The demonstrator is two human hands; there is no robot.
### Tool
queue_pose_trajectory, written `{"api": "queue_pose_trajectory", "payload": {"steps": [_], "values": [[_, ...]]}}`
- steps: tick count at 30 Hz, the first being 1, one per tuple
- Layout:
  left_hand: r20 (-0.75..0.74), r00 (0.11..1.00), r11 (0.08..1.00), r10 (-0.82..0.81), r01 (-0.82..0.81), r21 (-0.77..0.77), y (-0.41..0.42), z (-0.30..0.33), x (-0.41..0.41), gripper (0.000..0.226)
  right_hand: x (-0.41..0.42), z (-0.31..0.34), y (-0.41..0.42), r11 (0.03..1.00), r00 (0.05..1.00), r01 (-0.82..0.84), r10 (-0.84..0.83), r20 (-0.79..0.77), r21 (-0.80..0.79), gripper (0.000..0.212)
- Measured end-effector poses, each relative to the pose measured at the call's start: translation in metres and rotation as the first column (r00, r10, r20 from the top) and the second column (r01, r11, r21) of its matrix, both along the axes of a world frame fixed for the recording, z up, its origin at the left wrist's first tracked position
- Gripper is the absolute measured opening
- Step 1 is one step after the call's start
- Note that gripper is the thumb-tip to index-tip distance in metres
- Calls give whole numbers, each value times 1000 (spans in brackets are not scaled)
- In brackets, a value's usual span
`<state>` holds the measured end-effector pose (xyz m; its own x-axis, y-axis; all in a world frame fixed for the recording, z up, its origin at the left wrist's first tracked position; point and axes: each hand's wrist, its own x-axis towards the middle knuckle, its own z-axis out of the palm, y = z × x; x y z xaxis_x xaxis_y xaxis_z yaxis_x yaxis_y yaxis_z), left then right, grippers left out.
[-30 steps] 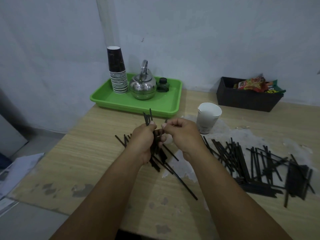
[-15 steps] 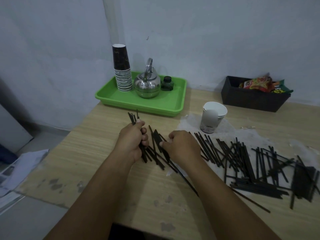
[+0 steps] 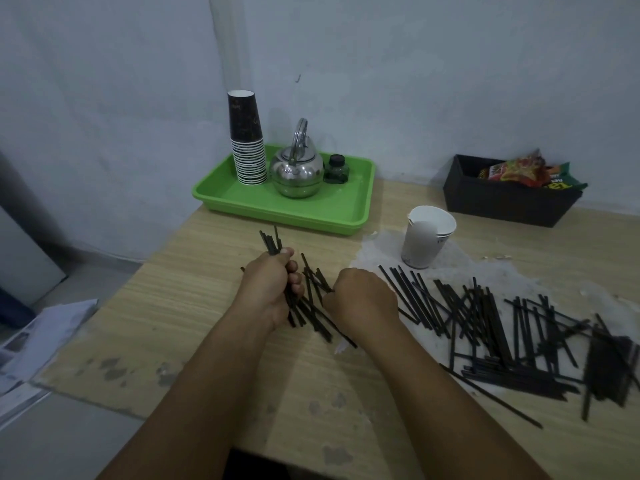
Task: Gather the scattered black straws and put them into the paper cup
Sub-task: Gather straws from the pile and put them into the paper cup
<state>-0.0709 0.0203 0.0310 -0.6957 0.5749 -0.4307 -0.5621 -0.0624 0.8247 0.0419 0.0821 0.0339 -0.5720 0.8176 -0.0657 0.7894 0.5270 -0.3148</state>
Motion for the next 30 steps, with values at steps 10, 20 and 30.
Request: {"api": "queue_pose_trajectory", "payload": {"steps": [10, 20, 30], "values": [[-16, 1000, 1000, 1, 0, 14, 5, -3, 5, 11, 12, -3, 5, 1000, 959, -8, 11, -283, 13, 17], [-182, 975, 991, -128, 135, 24, 10, -3, 8, 54, 16, 6, 1, 913, 781, -223, -42, -623, -341, 11], [-127, 991, 999, 48, -44, 29, 11, 6, 4, 40, 15, 4, 10, 935, 755, -128, -125, -644, -330, 33]]}}
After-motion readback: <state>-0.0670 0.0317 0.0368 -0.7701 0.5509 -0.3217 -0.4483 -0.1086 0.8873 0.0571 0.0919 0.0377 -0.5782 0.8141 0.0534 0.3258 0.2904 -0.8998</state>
